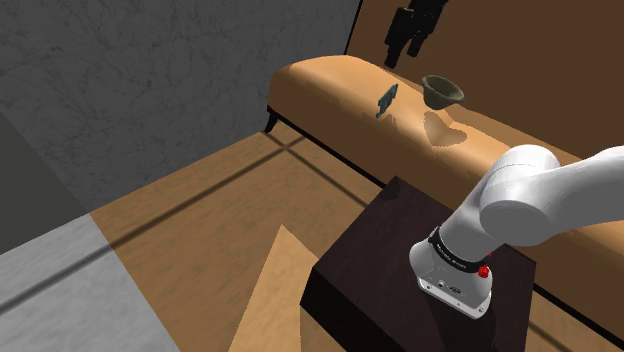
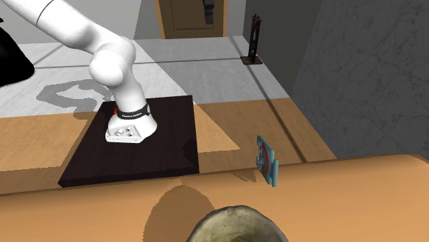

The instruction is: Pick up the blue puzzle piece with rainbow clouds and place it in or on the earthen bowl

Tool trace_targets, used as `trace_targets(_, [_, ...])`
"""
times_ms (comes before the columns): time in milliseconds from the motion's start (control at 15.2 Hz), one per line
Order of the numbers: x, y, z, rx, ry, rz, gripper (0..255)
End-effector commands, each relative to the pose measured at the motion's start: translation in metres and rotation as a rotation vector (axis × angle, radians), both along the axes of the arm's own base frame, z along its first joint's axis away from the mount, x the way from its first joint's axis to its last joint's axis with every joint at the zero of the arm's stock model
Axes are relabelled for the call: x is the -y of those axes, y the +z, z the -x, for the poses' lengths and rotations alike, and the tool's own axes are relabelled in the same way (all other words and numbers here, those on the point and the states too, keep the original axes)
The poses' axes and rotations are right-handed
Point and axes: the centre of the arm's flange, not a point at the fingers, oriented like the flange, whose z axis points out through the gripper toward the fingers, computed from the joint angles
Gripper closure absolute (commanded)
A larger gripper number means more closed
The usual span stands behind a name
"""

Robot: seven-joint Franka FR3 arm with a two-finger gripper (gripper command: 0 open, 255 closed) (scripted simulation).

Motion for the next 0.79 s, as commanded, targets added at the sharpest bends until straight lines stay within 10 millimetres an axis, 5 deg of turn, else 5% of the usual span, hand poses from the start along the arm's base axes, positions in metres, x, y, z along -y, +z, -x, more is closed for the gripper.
trace_targets(0, [0.000, 0.000, 0.000, 0.000, 0.000, 0.000, 0])
trace_targets(726, [0.091, -0.060, -0.099, 0.003, -0.458, -0.004, 0])
